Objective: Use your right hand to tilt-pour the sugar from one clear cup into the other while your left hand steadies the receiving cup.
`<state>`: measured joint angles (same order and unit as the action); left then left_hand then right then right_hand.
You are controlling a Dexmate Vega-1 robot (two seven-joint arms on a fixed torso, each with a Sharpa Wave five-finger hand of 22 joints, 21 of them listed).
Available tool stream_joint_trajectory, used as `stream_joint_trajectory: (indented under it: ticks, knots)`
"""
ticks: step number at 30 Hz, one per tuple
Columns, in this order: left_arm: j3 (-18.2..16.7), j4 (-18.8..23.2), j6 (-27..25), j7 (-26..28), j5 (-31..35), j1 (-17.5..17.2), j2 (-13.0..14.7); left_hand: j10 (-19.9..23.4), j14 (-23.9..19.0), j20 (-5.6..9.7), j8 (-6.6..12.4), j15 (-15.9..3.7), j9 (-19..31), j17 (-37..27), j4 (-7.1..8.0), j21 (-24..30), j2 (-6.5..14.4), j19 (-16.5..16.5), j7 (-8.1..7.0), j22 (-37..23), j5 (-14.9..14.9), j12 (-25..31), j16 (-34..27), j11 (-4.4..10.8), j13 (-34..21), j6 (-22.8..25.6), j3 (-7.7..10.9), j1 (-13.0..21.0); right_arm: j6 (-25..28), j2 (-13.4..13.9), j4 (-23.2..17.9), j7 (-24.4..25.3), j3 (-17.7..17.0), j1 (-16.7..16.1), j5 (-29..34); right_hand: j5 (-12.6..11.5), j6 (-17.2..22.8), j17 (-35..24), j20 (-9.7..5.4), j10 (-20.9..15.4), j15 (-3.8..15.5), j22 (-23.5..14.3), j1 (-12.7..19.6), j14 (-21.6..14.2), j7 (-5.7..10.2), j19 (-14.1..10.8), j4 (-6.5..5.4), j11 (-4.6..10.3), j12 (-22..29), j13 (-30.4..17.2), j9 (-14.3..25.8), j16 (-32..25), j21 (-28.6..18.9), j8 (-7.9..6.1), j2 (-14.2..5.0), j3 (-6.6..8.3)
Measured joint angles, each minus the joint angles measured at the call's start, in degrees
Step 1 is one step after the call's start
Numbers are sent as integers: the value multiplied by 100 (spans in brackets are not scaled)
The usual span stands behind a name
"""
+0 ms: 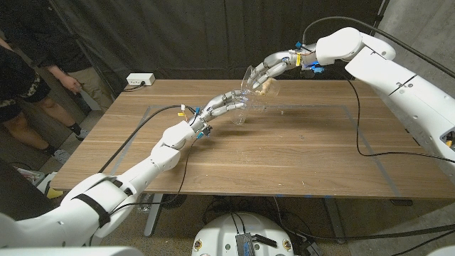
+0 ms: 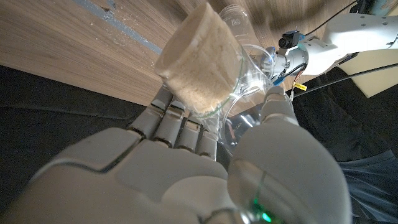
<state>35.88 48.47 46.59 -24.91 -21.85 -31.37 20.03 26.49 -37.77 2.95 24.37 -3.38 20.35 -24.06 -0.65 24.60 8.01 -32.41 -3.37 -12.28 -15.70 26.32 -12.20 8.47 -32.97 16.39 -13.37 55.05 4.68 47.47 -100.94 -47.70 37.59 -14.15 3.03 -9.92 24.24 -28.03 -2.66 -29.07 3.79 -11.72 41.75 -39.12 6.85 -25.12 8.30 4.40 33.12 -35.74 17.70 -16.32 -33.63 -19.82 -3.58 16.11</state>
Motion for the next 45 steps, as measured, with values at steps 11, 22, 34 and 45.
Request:
stream_joint_trajectory:
  ticks: [11,22,34,45]
  knots:
    - [-32,-268,193,-130,-24,61,-130,-1,0,0,0,0,17,-27,0,0,-1,0,0,0,3,0,0,-1,8,0,0,-1,69,2,-72,-122,34,88,105,-6,33,-27,0,0,0,28,-6,1,33,0,0,0,-15,-2,27,0,0,10,6,0]
    - [-62,-451,333,-197,-28,110,-217,-2,1,21,0,0,27,-27,24,22,-1,21,-31,0,3,0,0,-2,10,30,-24,-1,130,3,-135,-318,76,211,202,-5,33,-28,0,1,-1,28,-2,1,33,-1,0,0,-16,-1,26,0,0,19,8,0]
    - [-87,-600,431,-251,-20,158,-283,22,1,21,0,1,27,-27,24,22,-2,21,-30,0,3,-1,0,3,16,30,-24,-2,165,25,-238,-532,108,360,313,-4,30,-27,0,1,-1,27,-3,1,30,-1,0,-1,-19,4,22,0,0,23,6,0]
    - [-111,-761,599,-387,-67,189,-375,20,1,21,23,1,26,-26,48,22,-2,21,-30,0,4,-1,0,2,20,30,-48,-2,155,-9,-231,-693,175,486,443,-1,75,-27,0,-12,-1,26,-21,1,11,-1,0,12,-38,5,53,0,0,36,-13,0]
